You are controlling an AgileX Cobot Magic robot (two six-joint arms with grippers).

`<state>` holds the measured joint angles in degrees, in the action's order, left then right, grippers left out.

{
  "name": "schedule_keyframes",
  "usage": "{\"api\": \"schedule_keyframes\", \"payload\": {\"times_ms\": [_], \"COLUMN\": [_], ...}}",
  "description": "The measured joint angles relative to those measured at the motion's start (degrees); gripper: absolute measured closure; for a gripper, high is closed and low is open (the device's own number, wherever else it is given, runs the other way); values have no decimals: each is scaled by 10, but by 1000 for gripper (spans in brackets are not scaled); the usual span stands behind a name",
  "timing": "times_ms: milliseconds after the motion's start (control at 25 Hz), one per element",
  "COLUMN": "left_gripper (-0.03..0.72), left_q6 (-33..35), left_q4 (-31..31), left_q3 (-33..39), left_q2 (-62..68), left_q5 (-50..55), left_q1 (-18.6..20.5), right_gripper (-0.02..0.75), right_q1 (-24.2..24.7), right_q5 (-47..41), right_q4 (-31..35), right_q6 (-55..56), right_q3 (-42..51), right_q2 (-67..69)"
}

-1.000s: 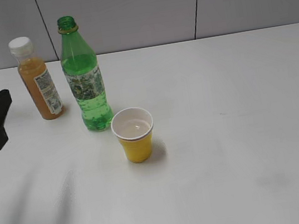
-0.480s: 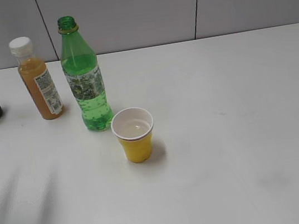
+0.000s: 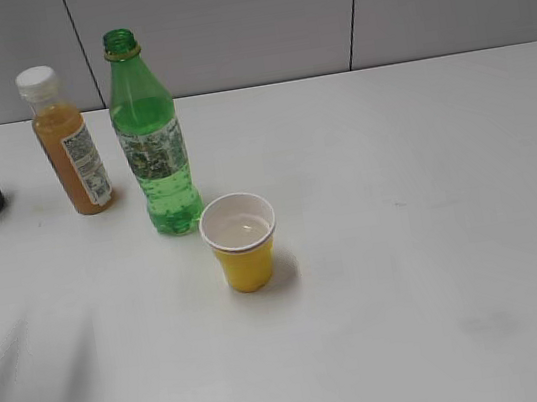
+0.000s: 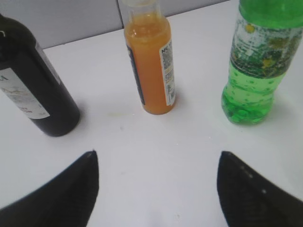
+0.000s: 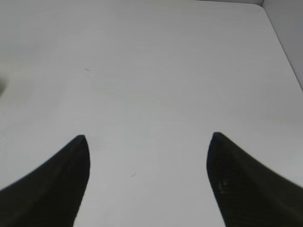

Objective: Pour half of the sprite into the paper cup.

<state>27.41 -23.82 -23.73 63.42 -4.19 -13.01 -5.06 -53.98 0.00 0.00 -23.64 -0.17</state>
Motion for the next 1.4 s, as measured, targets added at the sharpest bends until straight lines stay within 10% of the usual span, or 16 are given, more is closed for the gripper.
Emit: {"api": "schedule_keyframes", "payload": {"times_ms": [360,760,1400], "left_gripper": [99,99,98], "left_q6": [-215,-226,-227], "left_q4": [229,197,191], "left_q3": [-136,-167,-161], "left_q2": [-38,-196,-526], "left_q5": [273,558,717], "left_q1": [101,102,102], "right_gripper": [156,156,156], "right_q1": [0,0,0], "right_q5": [0,0,0], "right_q4": [0,0,0], "right_q6": [0,0,0], "right_q3": [0,0,0], "right_q2": [0,0,0]}}
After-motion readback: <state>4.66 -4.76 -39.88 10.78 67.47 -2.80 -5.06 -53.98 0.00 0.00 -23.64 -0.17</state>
